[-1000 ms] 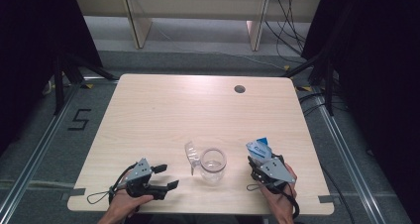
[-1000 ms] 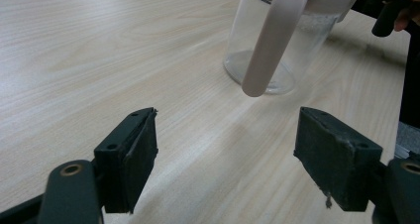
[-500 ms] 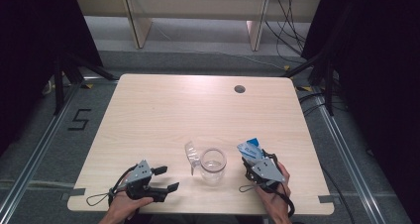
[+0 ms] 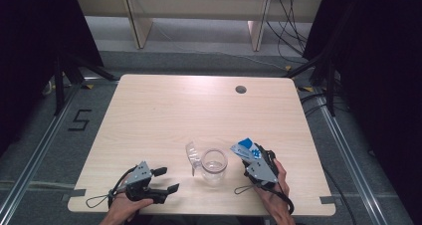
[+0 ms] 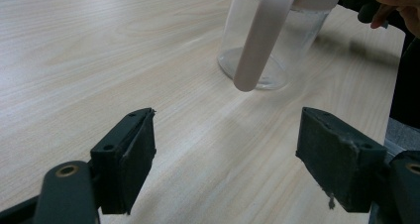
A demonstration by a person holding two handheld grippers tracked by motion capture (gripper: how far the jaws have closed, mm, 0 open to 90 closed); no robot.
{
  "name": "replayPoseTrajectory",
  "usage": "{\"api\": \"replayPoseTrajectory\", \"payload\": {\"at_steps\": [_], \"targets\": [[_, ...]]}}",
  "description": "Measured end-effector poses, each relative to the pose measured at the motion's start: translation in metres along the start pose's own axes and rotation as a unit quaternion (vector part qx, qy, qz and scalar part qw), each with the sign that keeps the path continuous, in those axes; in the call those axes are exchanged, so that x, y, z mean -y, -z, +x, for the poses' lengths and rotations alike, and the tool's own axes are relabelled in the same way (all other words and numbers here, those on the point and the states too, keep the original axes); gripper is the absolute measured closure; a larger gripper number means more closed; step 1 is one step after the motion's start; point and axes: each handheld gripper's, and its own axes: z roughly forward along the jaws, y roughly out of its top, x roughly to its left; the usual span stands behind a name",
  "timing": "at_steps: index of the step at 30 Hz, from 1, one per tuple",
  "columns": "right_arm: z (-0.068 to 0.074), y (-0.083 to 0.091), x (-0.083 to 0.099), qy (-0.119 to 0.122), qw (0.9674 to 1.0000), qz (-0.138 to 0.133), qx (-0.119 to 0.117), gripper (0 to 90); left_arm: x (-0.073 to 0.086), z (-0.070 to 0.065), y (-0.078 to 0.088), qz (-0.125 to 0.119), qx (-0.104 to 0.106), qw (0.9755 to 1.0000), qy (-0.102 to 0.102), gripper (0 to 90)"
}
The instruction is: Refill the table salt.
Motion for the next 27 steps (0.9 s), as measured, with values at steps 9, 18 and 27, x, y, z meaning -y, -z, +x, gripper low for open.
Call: {"api": "replayPoseTrajectory", "payload": {"at_steps": [9,18,27], "targets": [[0.0047,-0.0007,-0.0069,0.046,0.9989,0.006,0.005,41.0,-0.0001,0.0005,0.0013,-0.001,0.000,1.0000,0.004,22.4],[0.0085,-0.0027,-0.0080,0.072,0.9973,0.012,0.007,41.1,-0.0002,0.0001,0.0010,-0.001,0.000,1.0000,0.003,22.4],[0.0090,-0.0021,-0.0106,0.112,0.9934,0.018,0.019,41.2,-0.0004,0.0011,0.0012,-0.001,0.002,1.0000,-0.002,22.4]]}}
